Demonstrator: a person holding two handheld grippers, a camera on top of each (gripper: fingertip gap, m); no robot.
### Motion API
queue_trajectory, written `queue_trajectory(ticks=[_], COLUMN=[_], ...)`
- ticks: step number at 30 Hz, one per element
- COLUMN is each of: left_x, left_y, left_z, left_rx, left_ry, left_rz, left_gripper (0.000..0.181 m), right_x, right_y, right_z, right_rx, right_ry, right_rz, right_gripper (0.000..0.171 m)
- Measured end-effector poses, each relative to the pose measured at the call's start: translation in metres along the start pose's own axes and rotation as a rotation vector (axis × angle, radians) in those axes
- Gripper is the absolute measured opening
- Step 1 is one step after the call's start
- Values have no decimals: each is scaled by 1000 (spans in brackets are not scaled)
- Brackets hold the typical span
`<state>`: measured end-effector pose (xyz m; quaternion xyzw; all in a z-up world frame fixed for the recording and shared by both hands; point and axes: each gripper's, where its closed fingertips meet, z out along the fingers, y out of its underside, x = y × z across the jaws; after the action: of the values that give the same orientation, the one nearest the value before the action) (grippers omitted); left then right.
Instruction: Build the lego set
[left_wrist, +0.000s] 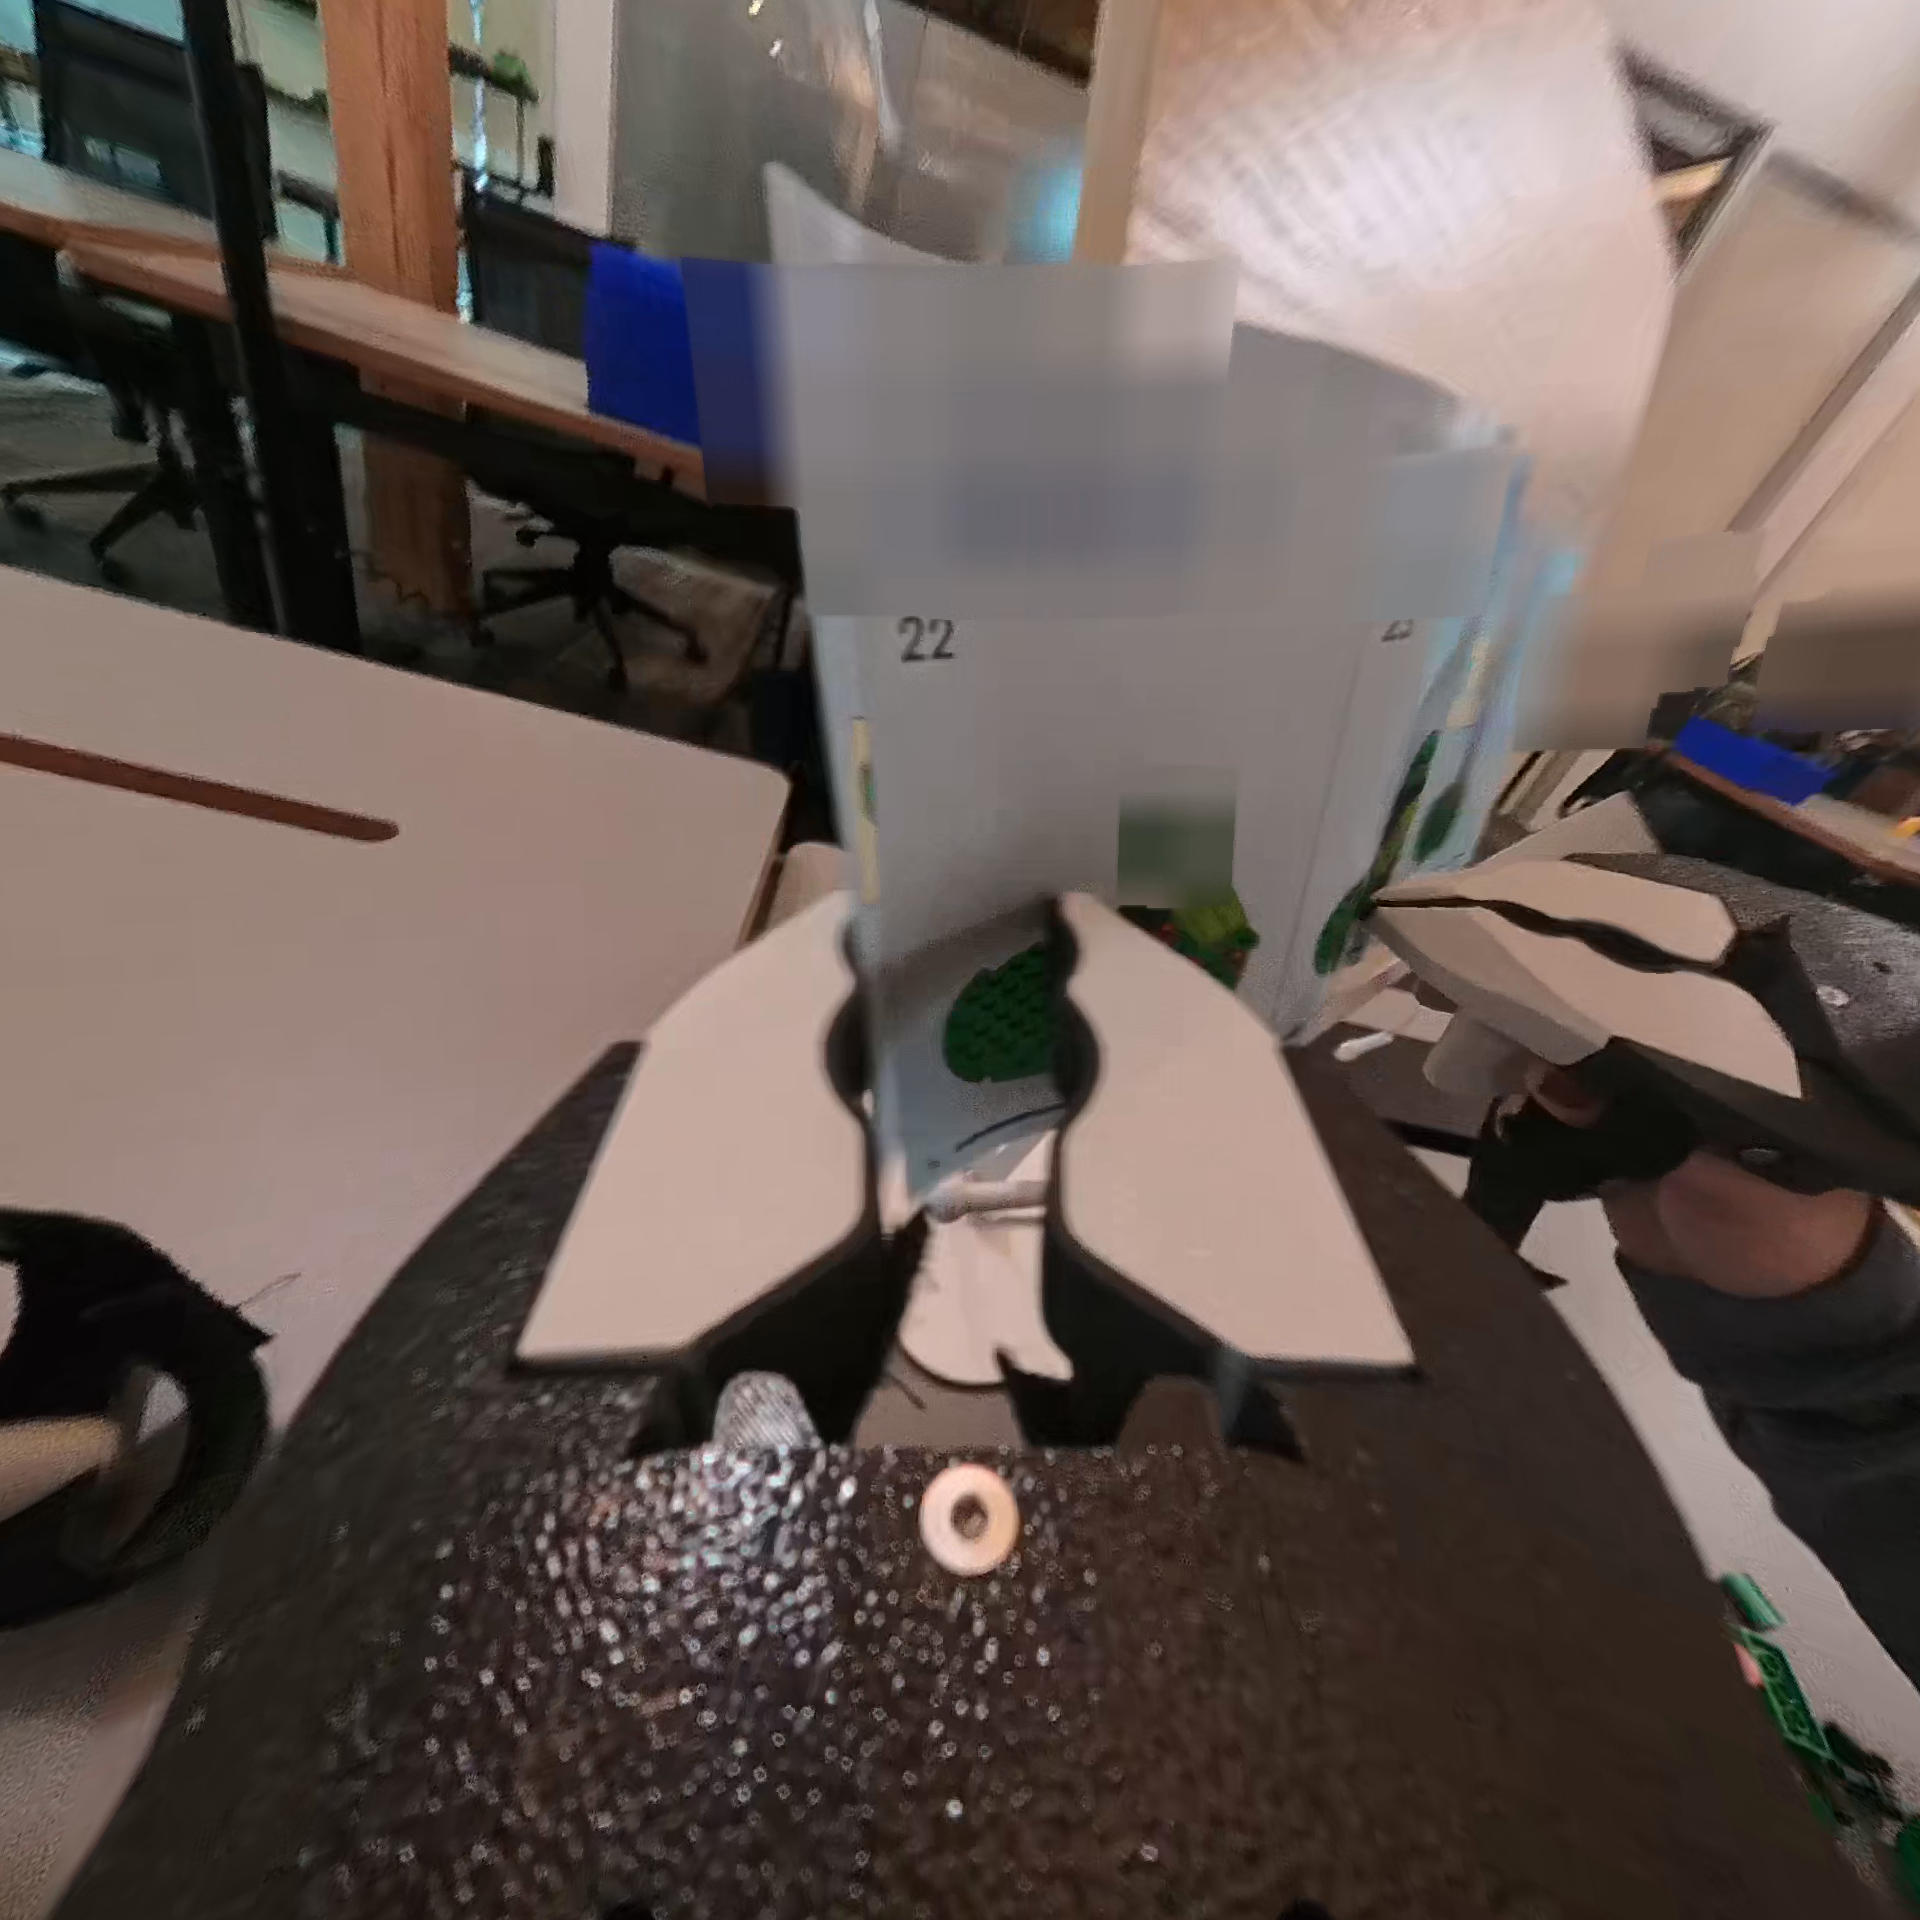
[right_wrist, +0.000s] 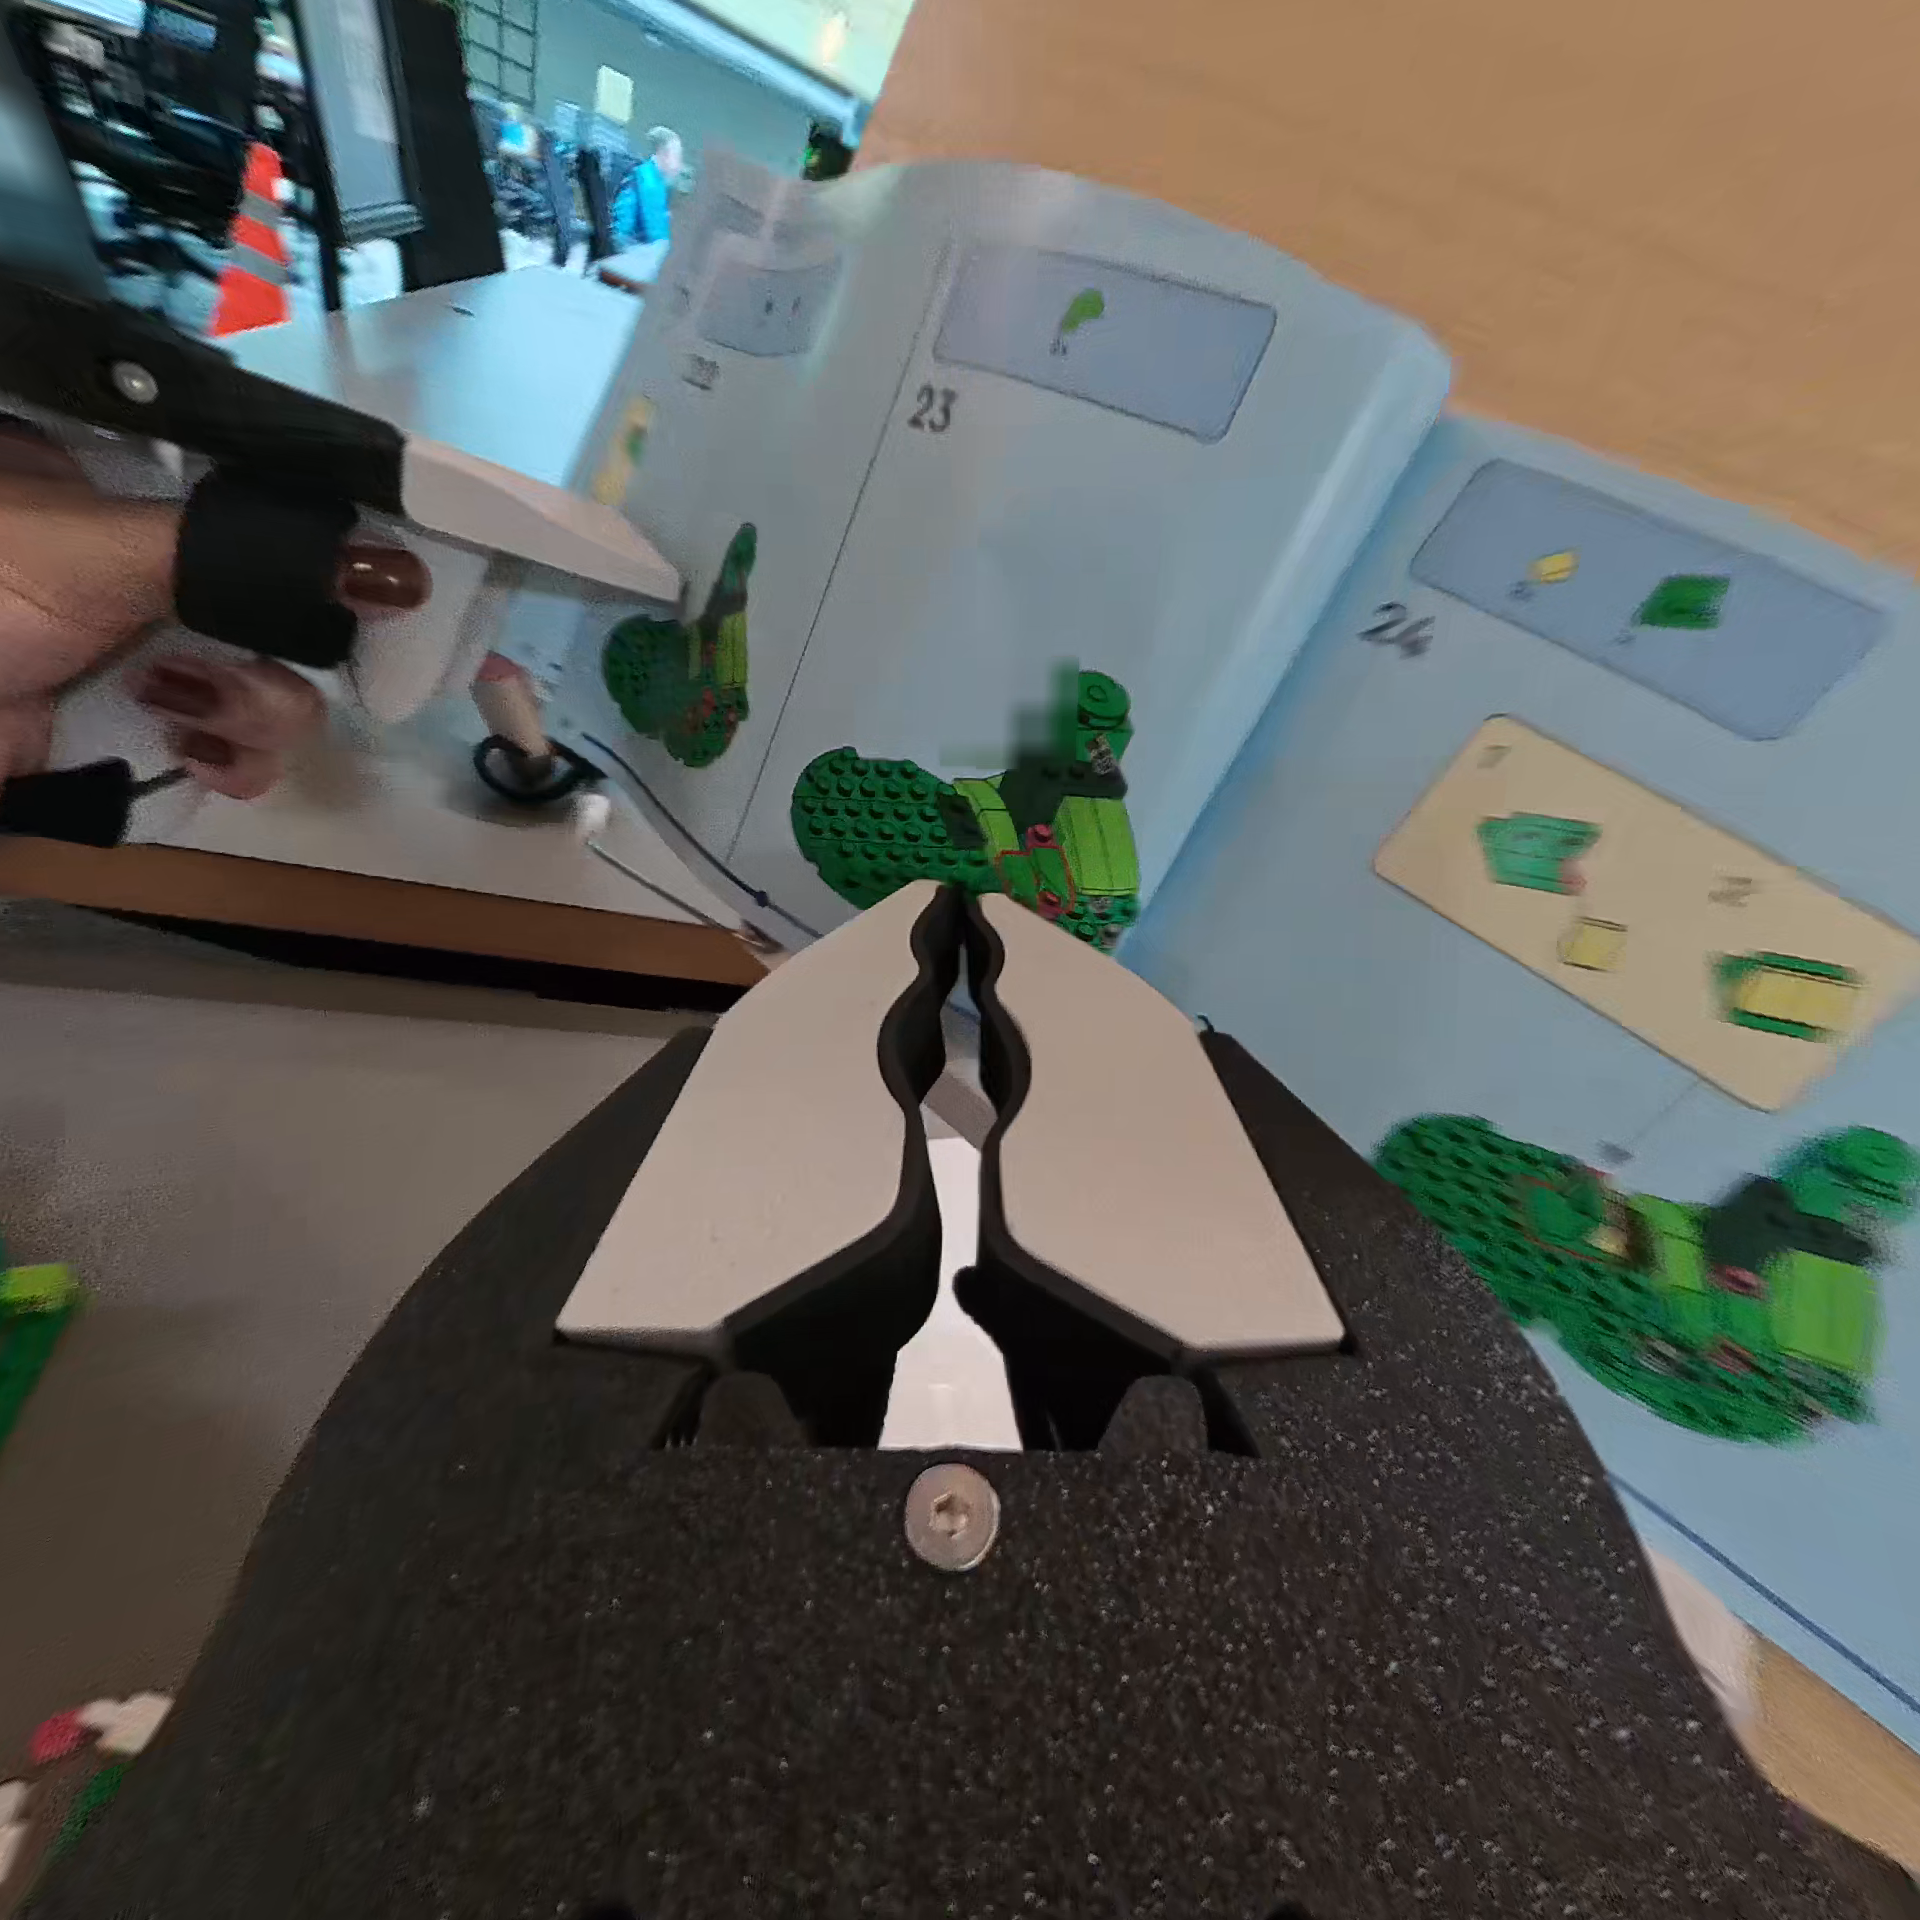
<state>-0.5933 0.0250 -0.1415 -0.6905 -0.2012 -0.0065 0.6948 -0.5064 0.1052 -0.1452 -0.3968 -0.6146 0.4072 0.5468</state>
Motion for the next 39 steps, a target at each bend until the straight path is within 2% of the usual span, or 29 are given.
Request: queue_trajectory(ticks=[1,2,6,9,11,15,20,25,30,34,39], left_x=[4,7,5,13,21,28,20,19,22,23,24], left_y=[-3,-6,-9,-12,-9,-3,-10,-8,-5,-4,-3], left_z=[-1,-2,0,4,10,19,12,11,13,13,14], left_rx=[29,48,60,73,50,18,15,-16,-35,-46,-49], left_ry=[26,33,-67,-60,-29,-45,-168,-182,-168,-167,-166], left_rz=[0,4,74,99,94,139,199,203,200,203,201], left_gripper=[12,5,0,0,0,0,0,0,0,0,0], right_x=[10,26,106,139,144,136,141,145,145,144,139], right_y=[-2,-5,9,42,57,73,84,88,87,82,73], right_z=[-10,-23,-95,-126,-129,-109,-103,-99,-98,-104,-106], right_rx=[29,70,217,217,200,134,107,63,54,73,105], right_ry=[62,151,532,654,650,550,567,579,571,578,546], right_rz=[-24,-31,163,296,309,285,321,311,322,309,297], right_gripper=[4,6,25,44,46,45,45,42,34,15,9])
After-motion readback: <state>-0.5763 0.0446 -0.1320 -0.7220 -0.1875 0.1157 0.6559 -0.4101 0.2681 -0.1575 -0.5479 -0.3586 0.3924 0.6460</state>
